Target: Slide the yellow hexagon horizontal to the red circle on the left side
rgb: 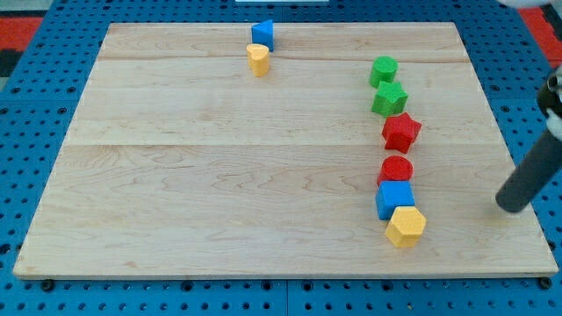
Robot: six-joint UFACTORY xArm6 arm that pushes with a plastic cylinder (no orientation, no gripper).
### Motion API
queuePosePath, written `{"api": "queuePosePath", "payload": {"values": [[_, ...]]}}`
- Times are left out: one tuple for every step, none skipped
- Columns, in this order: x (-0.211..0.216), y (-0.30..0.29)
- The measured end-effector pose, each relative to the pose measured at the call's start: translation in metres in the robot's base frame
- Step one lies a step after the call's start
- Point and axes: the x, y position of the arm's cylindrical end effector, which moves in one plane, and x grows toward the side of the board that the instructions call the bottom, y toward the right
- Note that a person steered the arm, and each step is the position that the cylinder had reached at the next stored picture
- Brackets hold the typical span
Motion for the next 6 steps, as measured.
{"api": "queuePosePath", "payload": {"values": [[0.031,-0.048],[0.031,-0.090],[0.028,-0.135],[0.014,-0.167],[-0.007,-0.211],[-0.035,-0.256]]}}
